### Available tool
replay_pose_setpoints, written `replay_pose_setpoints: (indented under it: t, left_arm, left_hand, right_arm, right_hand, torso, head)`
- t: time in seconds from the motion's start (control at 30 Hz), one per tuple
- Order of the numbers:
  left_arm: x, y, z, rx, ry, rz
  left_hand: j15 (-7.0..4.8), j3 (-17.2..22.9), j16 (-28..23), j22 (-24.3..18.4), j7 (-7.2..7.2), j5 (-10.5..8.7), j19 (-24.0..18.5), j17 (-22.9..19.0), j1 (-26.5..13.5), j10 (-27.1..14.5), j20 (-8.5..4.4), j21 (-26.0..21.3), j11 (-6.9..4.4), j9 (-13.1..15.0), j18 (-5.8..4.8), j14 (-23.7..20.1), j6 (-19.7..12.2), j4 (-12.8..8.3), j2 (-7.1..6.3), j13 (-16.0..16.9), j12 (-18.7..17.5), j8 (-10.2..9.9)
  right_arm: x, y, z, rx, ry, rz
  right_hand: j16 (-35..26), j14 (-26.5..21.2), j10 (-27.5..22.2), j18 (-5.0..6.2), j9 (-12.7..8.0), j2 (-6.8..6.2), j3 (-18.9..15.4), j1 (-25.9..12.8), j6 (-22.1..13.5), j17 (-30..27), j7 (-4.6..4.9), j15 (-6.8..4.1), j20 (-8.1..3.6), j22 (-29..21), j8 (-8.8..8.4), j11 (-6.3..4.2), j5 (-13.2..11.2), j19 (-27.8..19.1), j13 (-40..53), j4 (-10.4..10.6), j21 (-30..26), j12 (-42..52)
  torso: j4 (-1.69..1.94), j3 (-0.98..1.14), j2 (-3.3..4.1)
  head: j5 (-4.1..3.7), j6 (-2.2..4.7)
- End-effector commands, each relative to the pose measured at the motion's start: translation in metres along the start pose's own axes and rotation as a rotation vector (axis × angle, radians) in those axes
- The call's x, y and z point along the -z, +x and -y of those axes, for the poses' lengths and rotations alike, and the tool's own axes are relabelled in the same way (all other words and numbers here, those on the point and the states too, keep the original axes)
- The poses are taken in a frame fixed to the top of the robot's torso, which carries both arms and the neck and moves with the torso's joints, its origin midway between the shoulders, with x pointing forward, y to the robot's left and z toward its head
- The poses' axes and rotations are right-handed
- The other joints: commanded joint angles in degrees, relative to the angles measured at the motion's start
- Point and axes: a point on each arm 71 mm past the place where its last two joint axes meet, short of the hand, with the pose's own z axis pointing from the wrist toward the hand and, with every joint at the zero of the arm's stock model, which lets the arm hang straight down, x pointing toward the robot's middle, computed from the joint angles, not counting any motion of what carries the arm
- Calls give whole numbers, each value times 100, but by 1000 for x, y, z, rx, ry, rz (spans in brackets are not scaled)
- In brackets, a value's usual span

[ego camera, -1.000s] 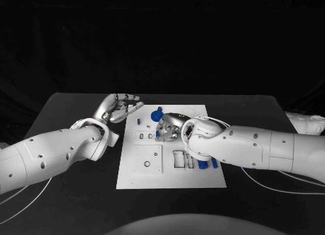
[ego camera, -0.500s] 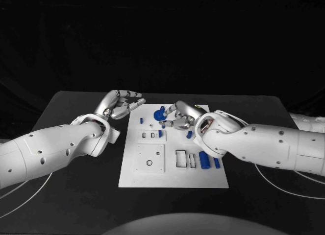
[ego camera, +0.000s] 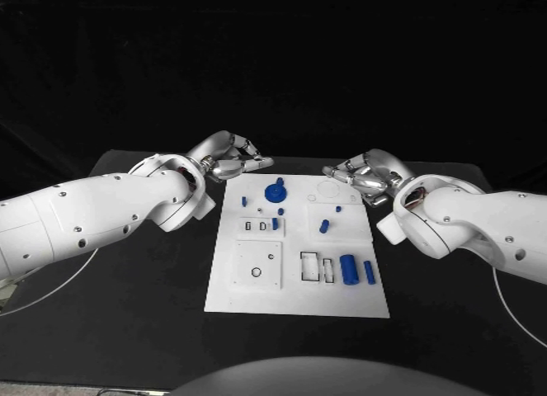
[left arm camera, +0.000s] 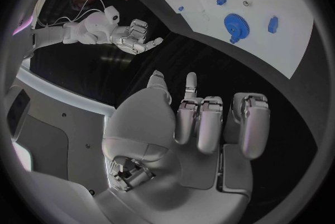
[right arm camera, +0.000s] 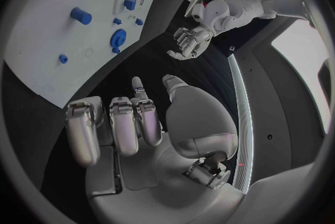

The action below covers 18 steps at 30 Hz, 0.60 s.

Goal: Assemble the parts on the task board

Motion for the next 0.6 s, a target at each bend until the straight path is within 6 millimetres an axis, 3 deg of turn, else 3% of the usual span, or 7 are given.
replay_pose_setpoints:
  t: [0.03,0.1,0.2,0.27,0.5,0.6]
  left_arm:
    - [-3,9,0,-189,-139,-140]
    - [-4,10,2,-234,-171,-169]
    - [-5,15,2,-280,-217,-214]
    - [-6,20,3,-306,-246,-248]
    - [-3,34,9,-349,-303,-330]
    - [-2,38,10,-364,-330,-359]
  left_hand:
    - [-84,-140,14,1510,-66,16,602,1509,7,601,-59,14,-87,813,-42,595,-478,-34,39,1506,14,801]
    - [-109,-167,14,1510,-82,24,602,1509,-41,601,-73,14,-121,1081,-42,595,-427,-32,105,1506,14,1076]
    - [-145,-221,14,1510,-127,25,602,1509,-74,601,-94,14,-162,1332,-42,595,-378,-33,50,1506,14,1270]
    - [-171,-231,14,1510,-168,27,602,1509,-101,601,-109,14,-196,1437,-42,595,-280,-31,46,1506,14,1337]
    - [-282,-262,14,1510,-324,31,602,1509,-442,601,-189,14,-340,1590,-42,595,258,-22,-40,1506,14,1254]
    - [-341,-188,14,1510,-384,37,602,1509,-594,601,-237,14,-401,1650,-42,595,463,-18,-141,1506,14,1142]
  right_arm:
    - [6,1,8,-130,71,-73]
    - [11,-1,12,-138,89,-78]
    - [16,-4,16,-144,109,-87]
    - [19,-6,19,-147,122,-91]
    - [24,-13,30,-146,162,-90]
    - [25,-16,33,-144,178,-91]
  right_hand:
    - [24,613,611,-39,-1,32,-35,4,-44,1506,12,38,35,1509,14,39,33,611,1505,31,26,23]
    - [24,613,611,-39,-3,32,-48,4,-60,1506,13,39,36,1509,12,41,39,611,1505,41,26,23]
    - [24,613,611,-39,-6,37,-71,0,-88,1506,13,40,38,1509,9,42,42,611,1505,63,26,23]
    - [24,613,611,-39,-9,41,-93,-5,-112,1506,14,41,40,1509,6,42,41,611,1505,84,26,23]
    - [24,613,611,-39,-10,42,-101,-3,-123,1506,15,41,40,1509,5,44,39,611,1505,90,26,23]
    - [24,613,611,-39,-12,40,-112,4,-139,1506,17,42,41,1509,3,45,33,611,1505,94,26,23]
  torso:
    - [-43,27,-22]
    - [-44,39,-21]
    - [-59,57,-17]
    - [-52,48,-20]
    - [-48,30,-25]
    - [-45,33,-24]
  head:
    - [74,9]
    - [84,11]
    - [115,5]
    - [130,-14]
    - [142,-42]
    - [131,-61]
